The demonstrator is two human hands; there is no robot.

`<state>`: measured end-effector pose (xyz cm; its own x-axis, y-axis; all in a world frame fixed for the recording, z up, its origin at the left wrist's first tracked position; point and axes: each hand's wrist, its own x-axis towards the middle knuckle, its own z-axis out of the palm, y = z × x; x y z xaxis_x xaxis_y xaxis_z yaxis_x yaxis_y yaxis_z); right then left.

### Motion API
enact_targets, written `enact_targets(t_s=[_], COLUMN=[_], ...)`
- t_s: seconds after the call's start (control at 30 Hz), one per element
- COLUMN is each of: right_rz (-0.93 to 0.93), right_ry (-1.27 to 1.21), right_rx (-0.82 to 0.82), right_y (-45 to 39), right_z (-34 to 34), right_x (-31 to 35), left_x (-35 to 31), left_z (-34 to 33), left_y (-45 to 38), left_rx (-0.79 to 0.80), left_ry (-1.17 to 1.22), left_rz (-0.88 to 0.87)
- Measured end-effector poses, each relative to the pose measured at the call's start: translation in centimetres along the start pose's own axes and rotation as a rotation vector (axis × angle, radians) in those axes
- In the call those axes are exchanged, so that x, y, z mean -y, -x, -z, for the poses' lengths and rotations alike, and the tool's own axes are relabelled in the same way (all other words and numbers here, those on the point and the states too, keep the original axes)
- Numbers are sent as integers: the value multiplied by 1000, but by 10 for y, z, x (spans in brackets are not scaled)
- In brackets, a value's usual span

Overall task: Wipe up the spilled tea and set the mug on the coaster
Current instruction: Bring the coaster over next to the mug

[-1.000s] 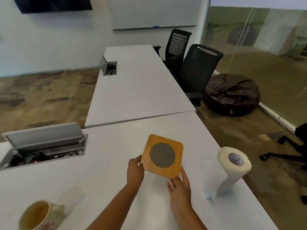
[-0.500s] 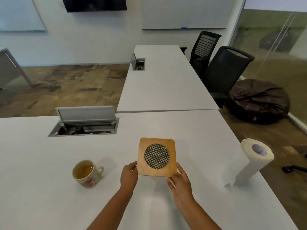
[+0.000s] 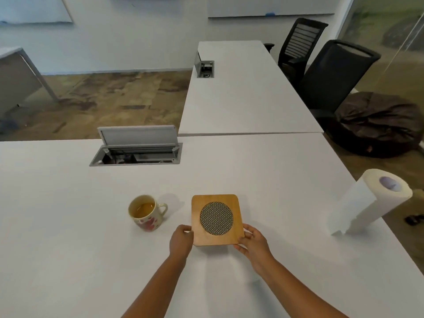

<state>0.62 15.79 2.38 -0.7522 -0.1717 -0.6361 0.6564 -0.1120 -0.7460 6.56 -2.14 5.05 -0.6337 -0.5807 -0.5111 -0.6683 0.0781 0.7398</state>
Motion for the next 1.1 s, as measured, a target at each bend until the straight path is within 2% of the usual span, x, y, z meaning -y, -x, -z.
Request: enact_targets(t_s=[0.3, 0.73, 1.1], right_rz=[-35, 123, 89], right_ry=[365, 844, 910], right_rx=[147, -96, -128], right_y=[-16, -60, -78], right_z=[-2, -27, -20], right_x=[4, 21, 12], left_x=[7, 9, 15], left_z=[7, -4, -16], left_y=[-23, -64, -80], left_rx=[69, 11, 62], left_ry=[-49, -48, -81], left_rz=[-24, 7, 9])
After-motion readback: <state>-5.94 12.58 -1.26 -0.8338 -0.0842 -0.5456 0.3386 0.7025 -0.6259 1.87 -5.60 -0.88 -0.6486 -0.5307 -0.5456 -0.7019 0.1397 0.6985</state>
